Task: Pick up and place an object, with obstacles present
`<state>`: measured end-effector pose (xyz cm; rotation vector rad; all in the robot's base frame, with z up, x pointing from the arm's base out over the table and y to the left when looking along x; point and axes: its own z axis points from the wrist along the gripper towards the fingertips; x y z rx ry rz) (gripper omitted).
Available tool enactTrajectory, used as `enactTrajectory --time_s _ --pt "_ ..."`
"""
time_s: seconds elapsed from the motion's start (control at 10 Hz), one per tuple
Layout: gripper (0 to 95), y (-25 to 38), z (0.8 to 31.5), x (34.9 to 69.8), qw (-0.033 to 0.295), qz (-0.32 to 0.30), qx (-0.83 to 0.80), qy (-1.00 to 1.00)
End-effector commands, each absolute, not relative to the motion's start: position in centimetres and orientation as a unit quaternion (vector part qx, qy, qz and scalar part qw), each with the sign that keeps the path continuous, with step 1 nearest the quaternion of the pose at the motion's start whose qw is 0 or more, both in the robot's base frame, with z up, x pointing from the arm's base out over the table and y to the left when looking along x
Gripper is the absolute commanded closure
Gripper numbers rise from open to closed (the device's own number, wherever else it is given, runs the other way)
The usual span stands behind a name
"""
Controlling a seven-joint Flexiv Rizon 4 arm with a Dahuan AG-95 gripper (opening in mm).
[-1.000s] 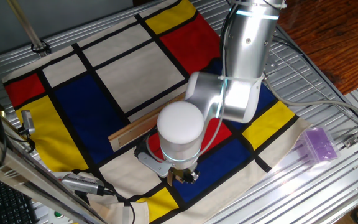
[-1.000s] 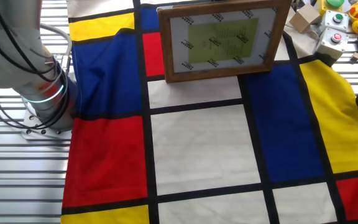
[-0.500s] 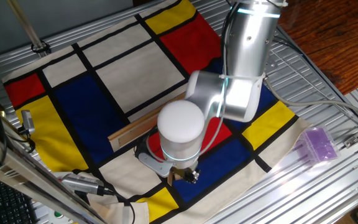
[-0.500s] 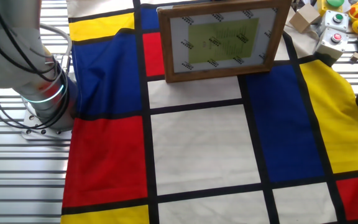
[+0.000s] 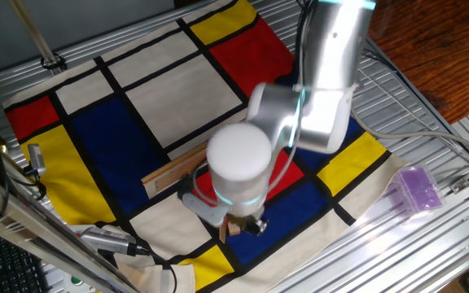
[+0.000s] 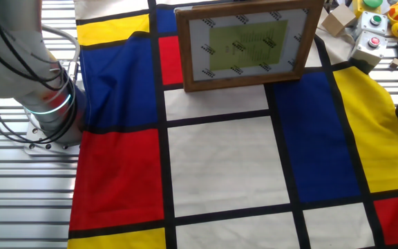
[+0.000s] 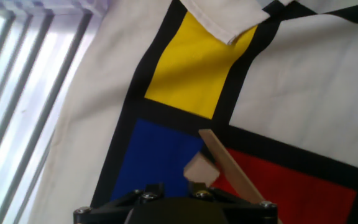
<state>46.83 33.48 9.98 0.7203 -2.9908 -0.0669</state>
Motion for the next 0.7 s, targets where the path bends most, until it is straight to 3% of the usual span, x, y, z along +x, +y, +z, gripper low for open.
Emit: enactTrajectory --time_s 0.1,0.7 --pt "95.0 32.0 12.3 46.1 0.041 -0.029 0.247 -0.968" --pt "95.0 28.6 20.4 46.0 0.075 -0.023 0.265 -0.961"
